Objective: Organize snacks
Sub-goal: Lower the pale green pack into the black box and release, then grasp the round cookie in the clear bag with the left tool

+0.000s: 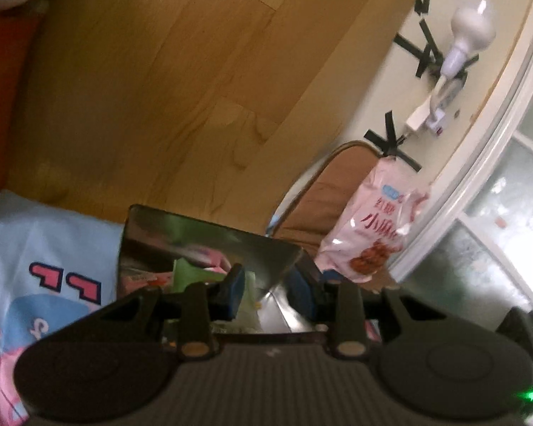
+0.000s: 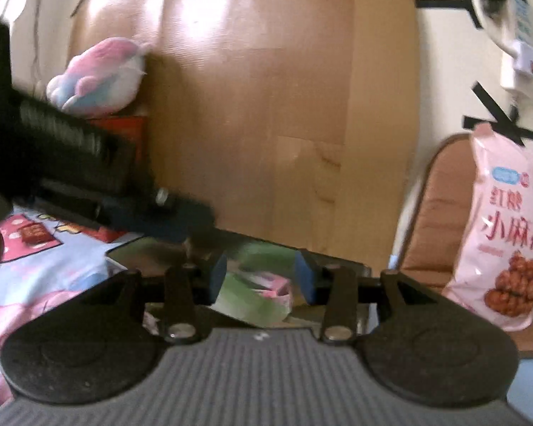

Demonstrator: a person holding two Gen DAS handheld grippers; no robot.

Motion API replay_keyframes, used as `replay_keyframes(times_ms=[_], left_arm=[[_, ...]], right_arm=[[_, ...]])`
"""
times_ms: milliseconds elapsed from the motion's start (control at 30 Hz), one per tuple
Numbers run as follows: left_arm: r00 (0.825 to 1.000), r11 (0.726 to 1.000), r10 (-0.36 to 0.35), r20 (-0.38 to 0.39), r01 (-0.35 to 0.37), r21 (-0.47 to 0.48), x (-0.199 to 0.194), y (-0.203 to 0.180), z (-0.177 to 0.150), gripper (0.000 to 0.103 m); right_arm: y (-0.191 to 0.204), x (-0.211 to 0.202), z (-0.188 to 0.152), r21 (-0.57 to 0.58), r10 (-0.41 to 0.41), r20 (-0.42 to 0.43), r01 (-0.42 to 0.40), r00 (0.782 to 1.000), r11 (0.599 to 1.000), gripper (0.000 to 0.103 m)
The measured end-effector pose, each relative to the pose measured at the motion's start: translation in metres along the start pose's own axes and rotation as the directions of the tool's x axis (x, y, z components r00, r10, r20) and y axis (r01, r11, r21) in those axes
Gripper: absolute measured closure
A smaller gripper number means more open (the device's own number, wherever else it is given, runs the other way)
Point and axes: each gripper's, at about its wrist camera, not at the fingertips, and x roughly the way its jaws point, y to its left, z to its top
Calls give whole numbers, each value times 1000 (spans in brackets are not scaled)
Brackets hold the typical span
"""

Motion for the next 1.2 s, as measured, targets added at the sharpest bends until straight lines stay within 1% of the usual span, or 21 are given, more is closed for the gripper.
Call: replay_keyframes(times_ms=[67, 100, 167, 200, 233, 267, 300, 333, 400, 467, 533, 567, 600, 667, 700, 767, 867, 900, 1000, 1133, 1200], left_arm=[[999, 1000, -3, 34, 3, -14, -19, 9, -3, 72], [998, 1000, 10, 54, -9, -23, -32, 15, -7, 71], [996, 998, 57, 64, -54, -41, -54, 29, -16, 68], [995, 995, 84, 57, -81, -50, -59, 36, -19, 65], [993, 992, 113, 40, -110, -64, -64, 45, -24, 63], [991, 988, 134, 17, -132, -80, -65, 53, -29, 59], [988, 983, 152, -20, -154, -103, -65, 64, -34, 57], [986, 979, 160, -54, -165, -119, -64, 72, -40, 56], [979, 975, 166, -122, -181, -128, -54, 81, -50, 56], [973, 974, 164, -164, -186, -130, -47, 86, -58, 56], [974, 975, 152, -165, -176, -136, -43, 86, -64, 58], [974, 973, 156, -163, -180, -142, -42, 87, -65, 65], [973, 971, 167, -158, -190, -147, -44, 88, -66, 70], [975, 965, 174, -138, -197, -175, -55, 92, -65, 78], [974, 961, 185, -129, -207, -182, -64, 93, -66, 79], [970, 954, 222, -98, -237, -185, -87, 92, -70, 79], [965, 945, 259, -45, -263, -196, -134, 87, -82, 79], [962, 941, 272, -33, -273, -200, -150, 84, -89, 79], [962, 935, 271, -42, -274, -225, -184, 77, -119, 79], [968, 936, 225, -107, -245, -253, -198, 60, -160, 79], [975, 951, 190, -119, -212, -227, -196, 43, -176, 77]], right_arm=[[-5, -15, -2, 85, 67, 3, -68, 998, 994, 57], [-7, -18, -4, 123, 114, -5, -112, 994, 986, 57], [-7, -30, -13, 204, 248, -46, -234, 968, 951, 57], [-5, -33, -18, 246, 304, -69, -279, 950, 928, 57], [-3, -35, -25, 304, 368, -97, -325, 925, 896, 56], [2, -36, -32, 363, 435, -130, -366, 891, 857, 56], [7, -38, -40, 405, 476, -151, -385, 867, 829, 56], [14, -39, -48, 437, 500, -174, -389, 848, 811, 56], [31, -35, -57, 452, 522, -232, -384, 821, 805, 57], [43, -27, -59, 437, 499, -301, -348, 813, 830, 57], [50, -14, -58, 460, 500, -326, -328, 802, 825, 56], [52, -6, -57, 476, 504, -334, -319, 796, 819, 57], [54, 2, -54, 487, 506, -339, -311, 793, 816, 58], [60, 18, -47, 469, 478, -352, -290, 805, 834, 58], [66, 22, -41, 445, 465, -360, -289, 809, 848, 60], [82, 23, -32, 403, 471, -365, -320, 803, 857, 62], [117, -2, -26, 281, 487, -356, -405, 798, 870, 63], [127, -11, -27, 255, 499, -355, -432, 790, 865, 62], [148, -37, -34, 210, 549, -368, -508, 751, 835, 63], [139, -76, -59, 201, 581, -405, -551, 706, 810, 63], [130, -94, -68, 200, 575, -416, -546, 705, 814, 62]])
